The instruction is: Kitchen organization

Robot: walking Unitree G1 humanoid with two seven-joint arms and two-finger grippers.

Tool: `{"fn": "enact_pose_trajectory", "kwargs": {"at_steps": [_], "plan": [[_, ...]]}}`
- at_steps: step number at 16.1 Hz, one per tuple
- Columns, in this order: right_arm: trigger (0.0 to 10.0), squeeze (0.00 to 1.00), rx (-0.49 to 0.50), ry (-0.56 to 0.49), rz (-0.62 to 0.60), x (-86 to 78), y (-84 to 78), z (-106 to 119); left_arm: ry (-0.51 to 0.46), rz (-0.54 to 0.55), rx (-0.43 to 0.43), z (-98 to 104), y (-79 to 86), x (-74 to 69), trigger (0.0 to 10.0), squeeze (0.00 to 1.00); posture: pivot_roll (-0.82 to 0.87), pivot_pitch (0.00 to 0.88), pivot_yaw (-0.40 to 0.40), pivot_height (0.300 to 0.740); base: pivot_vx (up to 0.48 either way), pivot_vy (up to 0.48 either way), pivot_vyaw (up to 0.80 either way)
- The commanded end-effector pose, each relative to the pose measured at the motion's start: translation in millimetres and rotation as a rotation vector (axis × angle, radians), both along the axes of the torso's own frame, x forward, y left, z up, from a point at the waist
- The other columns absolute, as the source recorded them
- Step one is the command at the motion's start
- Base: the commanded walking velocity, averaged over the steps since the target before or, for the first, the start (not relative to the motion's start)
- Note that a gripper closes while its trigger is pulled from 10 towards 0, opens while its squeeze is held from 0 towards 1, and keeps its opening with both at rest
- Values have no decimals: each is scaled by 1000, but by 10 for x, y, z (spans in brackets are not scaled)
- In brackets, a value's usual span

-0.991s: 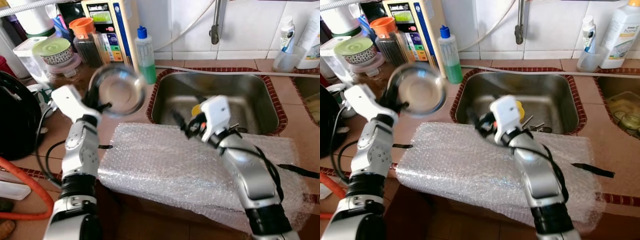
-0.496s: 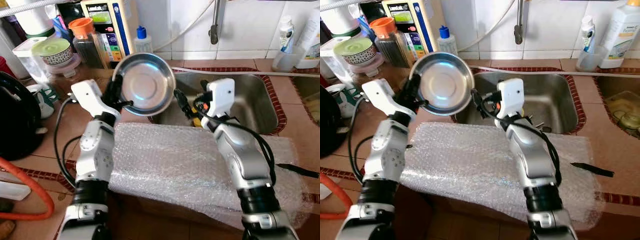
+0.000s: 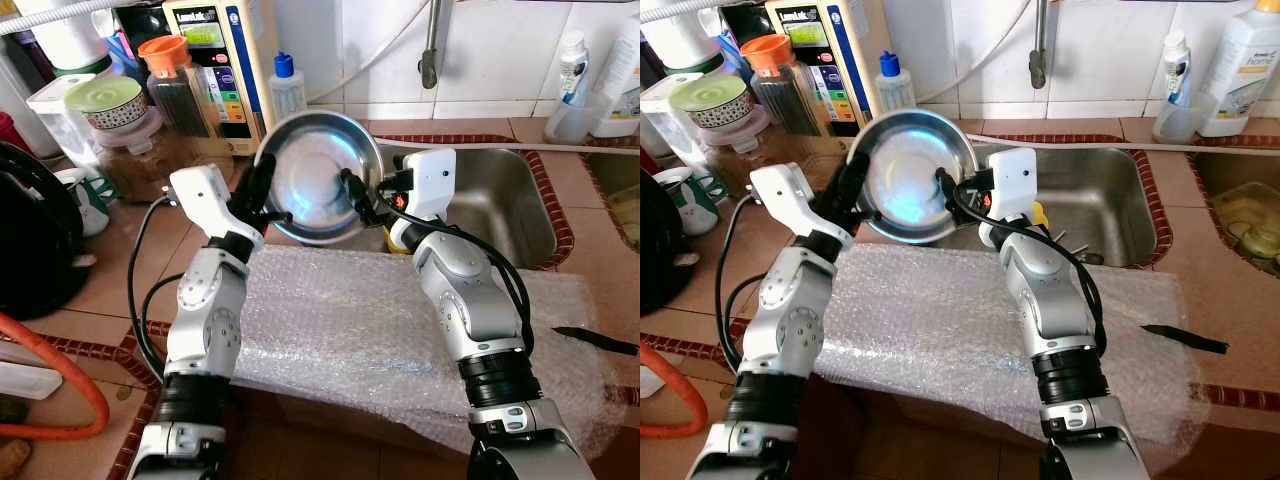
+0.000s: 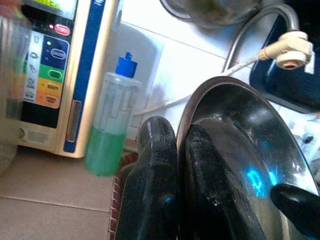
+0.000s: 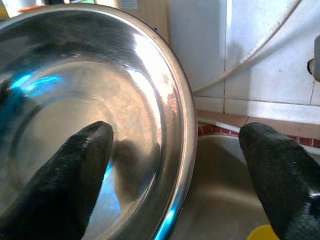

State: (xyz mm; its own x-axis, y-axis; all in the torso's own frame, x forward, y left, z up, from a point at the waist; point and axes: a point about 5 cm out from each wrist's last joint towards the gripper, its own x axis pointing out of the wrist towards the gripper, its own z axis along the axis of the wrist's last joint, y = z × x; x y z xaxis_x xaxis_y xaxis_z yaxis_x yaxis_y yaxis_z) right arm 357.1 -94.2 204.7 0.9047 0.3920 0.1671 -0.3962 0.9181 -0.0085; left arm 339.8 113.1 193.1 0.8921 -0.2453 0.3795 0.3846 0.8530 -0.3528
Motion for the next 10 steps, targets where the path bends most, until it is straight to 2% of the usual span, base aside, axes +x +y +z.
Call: {"fn": "enact_pose_trajectory", "kwargs": {"at_steps": [1, 10], "plan": [[0, 0, 14, 3, 7, 24, 63, 44, -35, -16, 21, 57, -3, -38, 0, 0, -301, 44, 142, 740, 0, 0, 0], [0, 0, 2, 17, -23, 61, 59, 58, -49, -51, 62, 25, -85, -104, 0, 0, -303, 45, 139, 740, 0, 0, 0]]}}
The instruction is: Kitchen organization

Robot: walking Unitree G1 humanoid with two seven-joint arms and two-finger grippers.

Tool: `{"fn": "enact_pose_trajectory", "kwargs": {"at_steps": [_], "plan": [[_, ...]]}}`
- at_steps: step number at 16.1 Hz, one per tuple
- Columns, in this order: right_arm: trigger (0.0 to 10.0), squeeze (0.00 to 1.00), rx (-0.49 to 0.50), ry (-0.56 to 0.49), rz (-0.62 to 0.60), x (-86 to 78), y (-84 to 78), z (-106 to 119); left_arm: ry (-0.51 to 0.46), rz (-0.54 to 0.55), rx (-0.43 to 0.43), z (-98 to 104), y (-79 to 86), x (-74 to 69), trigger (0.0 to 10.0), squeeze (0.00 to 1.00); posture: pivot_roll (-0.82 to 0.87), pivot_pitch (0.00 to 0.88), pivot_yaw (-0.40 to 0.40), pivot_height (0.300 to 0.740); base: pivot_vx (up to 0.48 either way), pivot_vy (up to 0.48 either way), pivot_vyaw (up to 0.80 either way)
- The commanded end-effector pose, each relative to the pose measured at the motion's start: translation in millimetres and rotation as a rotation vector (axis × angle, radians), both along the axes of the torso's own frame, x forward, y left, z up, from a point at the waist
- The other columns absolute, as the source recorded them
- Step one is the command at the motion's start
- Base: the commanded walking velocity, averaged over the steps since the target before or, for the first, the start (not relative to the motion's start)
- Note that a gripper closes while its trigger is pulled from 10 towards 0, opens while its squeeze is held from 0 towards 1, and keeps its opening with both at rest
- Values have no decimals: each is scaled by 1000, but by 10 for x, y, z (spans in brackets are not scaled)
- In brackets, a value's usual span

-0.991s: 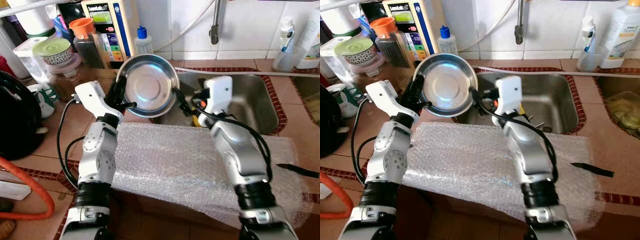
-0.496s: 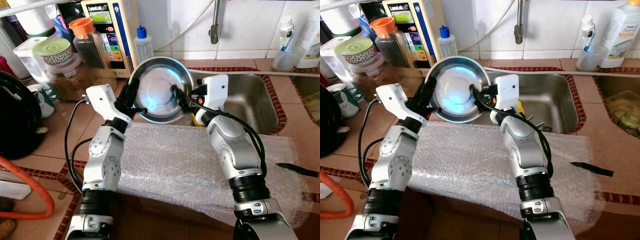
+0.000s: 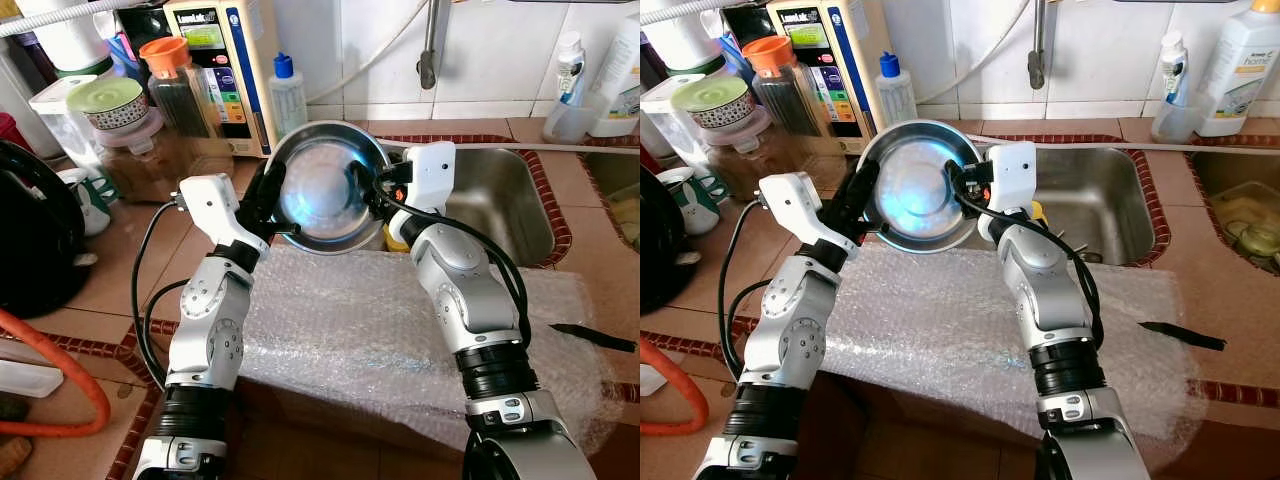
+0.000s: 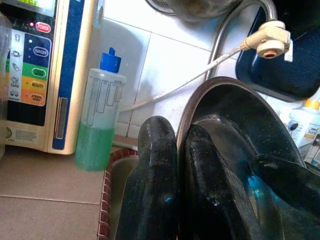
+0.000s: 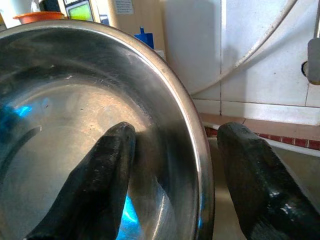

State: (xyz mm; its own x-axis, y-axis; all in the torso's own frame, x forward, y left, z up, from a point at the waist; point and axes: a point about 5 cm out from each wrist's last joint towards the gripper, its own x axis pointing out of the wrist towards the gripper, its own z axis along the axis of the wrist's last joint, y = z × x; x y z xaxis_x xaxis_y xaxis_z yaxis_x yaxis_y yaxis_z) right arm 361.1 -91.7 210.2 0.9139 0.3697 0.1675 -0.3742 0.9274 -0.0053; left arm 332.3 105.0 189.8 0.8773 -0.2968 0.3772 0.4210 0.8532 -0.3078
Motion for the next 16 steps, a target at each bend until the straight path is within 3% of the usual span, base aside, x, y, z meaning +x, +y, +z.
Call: {"fn": "enact_pose_trajectory", "kwargs": {"at_steps": [1, 6, 16], "plan": [[0, 0, -4, 20, -3, 23, 29, -5, -38, -17, 16, 58, -14, -32, 0, 0, -303, 45, 139, 740, 0, 0, 0], [0, 0, 23, 94, 25, 27, 50, -60, -49, -19, 27, 74, -30, -31, 0, 0, -306, 47, 139, 740, 0, 0, 0], [0, 0, -23, 208, 83, -11, 78, -171, -65, -10, 59, 81, -26, -31, 0, 0, -308, 46, 136, 740, 0, 0, 0]]}}
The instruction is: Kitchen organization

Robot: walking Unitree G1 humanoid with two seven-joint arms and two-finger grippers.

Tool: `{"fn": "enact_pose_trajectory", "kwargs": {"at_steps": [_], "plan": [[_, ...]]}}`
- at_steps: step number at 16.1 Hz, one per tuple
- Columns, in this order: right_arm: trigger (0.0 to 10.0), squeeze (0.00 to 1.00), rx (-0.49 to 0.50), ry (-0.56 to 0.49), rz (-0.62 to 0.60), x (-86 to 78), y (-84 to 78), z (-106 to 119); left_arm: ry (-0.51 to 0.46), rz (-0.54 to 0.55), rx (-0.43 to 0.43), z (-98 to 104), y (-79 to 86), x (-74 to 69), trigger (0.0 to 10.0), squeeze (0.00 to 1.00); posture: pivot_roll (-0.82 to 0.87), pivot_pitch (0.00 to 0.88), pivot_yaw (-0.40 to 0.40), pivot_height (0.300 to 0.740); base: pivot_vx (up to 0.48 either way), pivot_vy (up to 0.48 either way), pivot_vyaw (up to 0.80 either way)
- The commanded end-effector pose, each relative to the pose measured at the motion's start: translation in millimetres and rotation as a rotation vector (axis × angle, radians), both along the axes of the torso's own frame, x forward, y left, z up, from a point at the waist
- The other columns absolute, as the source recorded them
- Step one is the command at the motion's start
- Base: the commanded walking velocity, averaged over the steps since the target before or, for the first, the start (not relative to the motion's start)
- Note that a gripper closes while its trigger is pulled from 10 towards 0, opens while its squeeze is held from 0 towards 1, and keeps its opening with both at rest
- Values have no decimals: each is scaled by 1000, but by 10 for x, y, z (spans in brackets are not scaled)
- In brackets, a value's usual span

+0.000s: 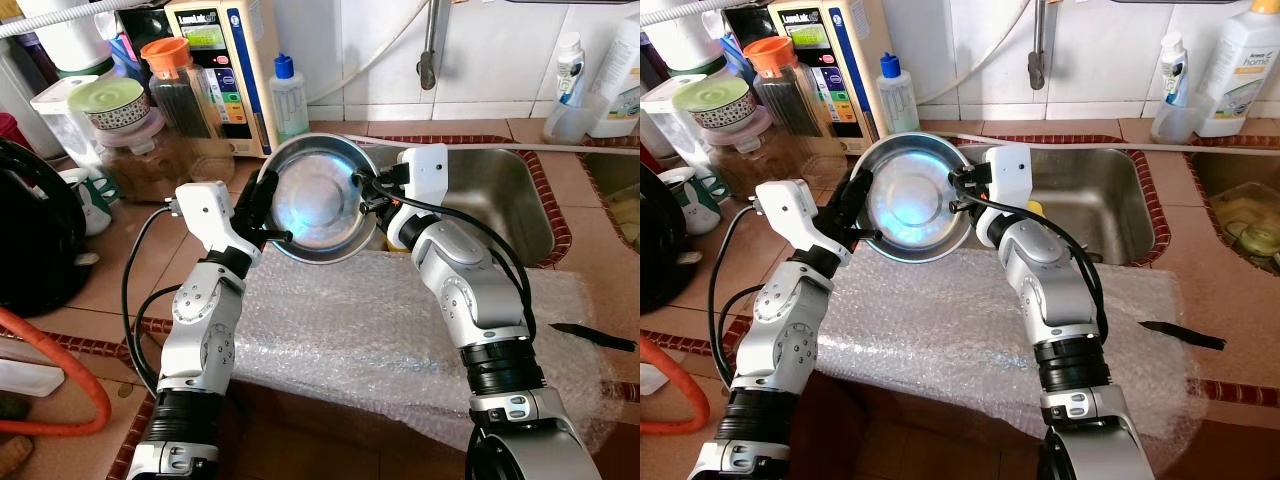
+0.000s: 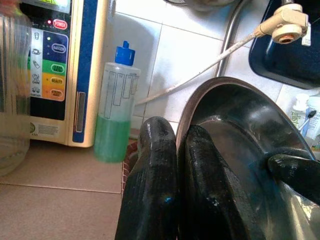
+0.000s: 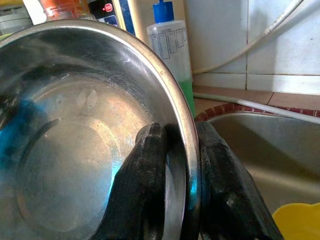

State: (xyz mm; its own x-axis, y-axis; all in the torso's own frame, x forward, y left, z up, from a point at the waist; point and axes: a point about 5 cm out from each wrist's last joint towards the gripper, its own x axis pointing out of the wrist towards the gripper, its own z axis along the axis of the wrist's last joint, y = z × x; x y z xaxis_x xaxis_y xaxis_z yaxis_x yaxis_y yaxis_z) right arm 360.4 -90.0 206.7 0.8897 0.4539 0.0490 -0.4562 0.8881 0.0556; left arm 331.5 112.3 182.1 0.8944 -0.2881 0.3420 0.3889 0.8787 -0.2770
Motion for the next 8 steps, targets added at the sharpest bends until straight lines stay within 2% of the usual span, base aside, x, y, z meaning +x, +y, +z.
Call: {"fn": "enact_pose_trajectory", "kwargs": {"at_steps": [1, 2, 4, 5, 8], "plan": [[0, 0, -29, 73, -16, 1, 46, -128, -91, -48, 15, 161, -109, -27, 0, 447, -308, 46, 136, 740, 0, 0, 0], [0, 0, -16, 79, -27, 6, 32, -125, -89, -66, 15, 157, -132, -35, 0, 1000, -308, 46, 137, 740, 0, 0, 0], [0, 0, 22, 98, -58, 15, 14, -128, -80, -91, 15, 133, -166, -59, 275, 1000, -308, 46, 137, 740, 0, 0, 0], [0, 0, 36, 105, -75, 20, 0, -133, -78, -109, 18, 116, -198, -84, 10000, 1000, -307, 47, 137, 740, 0, 0, 0], [0, 0, 48, 115, -105, 33, -42, -153, -77, -160, 40, 81, -292, -141, 10000, 1000, -306, 48, 136, 740, 0, 0, 0]]}}
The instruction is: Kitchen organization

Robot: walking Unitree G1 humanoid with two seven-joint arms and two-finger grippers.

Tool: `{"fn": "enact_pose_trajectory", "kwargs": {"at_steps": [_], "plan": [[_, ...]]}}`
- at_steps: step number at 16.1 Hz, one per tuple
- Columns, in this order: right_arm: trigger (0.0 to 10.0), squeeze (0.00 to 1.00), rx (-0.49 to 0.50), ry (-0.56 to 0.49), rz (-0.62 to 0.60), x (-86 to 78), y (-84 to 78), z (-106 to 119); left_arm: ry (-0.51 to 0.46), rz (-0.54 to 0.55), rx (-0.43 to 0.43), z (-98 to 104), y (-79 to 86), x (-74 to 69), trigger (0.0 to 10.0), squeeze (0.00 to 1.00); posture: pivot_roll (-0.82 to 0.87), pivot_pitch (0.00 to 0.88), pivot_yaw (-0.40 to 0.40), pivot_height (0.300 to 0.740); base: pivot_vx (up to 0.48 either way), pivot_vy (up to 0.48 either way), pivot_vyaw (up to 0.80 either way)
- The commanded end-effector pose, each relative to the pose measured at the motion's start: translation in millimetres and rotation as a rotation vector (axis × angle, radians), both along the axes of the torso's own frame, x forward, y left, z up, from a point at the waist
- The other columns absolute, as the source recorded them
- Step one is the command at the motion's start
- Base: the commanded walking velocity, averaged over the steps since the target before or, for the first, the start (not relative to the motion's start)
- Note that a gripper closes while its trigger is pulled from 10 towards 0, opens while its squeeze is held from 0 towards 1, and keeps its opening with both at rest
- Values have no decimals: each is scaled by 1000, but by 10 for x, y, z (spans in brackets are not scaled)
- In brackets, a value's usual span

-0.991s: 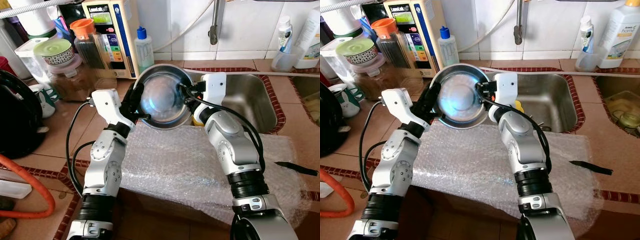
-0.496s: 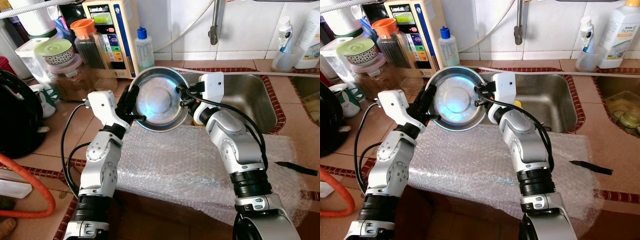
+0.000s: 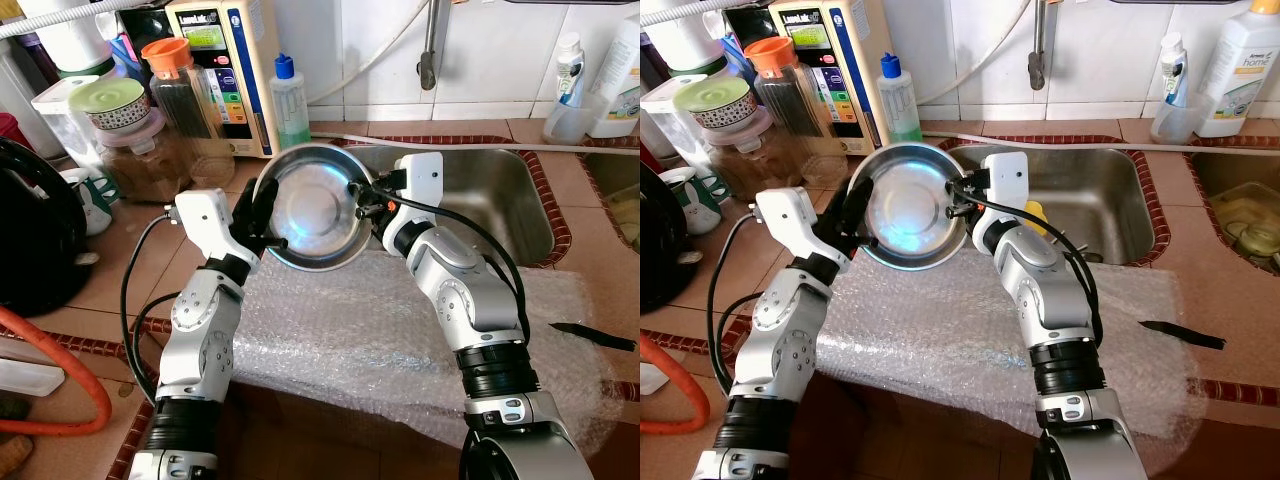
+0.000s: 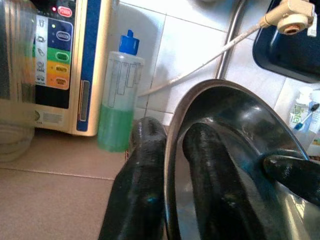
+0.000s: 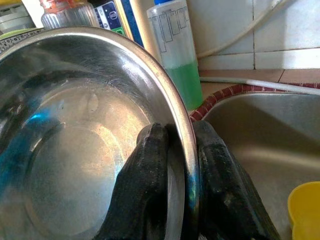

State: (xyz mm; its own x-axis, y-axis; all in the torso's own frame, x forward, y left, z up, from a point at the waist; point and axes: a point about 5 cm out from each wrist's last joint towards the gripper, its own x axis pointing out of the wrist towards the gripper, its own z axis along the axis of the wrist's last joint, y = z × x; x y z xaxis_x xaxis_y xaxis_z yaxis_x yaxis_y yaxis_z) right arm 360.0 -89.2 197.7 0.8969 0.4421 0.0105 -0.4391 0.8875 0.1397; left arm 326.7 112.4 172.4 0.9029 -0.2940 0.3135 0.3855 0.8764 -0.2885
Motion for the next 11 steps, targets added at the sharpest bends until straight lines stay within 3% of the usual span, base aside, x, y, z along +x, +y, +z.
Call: {"fn": "enact_pose_trajectory", "kwargs": {"at_steps": [1, 6, 9, 11], "plan": [[0, 0, -17, 45, -119, 46, -80, -72, -105, -169, 40, 173, -310, -101, 10000, 1000, -305, 48, 136, 740, 0, 0, 0], [0, 0, -16, 31, -178, 79, -158, -59, -58, -306, 51, 107, -424, -164, 10000, 1000, -304, 46, 134, 740, 0, 0, 0], [0, 0, -20, 26, -196, 88, -185, -58, -48, -325, 64, 91, -445, -172, 10000, 1000, -306, 44, 135, 740, 0, 0, 0], [0, 0, -6, -10, -281, 105, -309, -33, -7, -308, 128, 2, -424, -162, 10000, 1000, -307, 42, 136, 740, 0, 0, 0]]}}
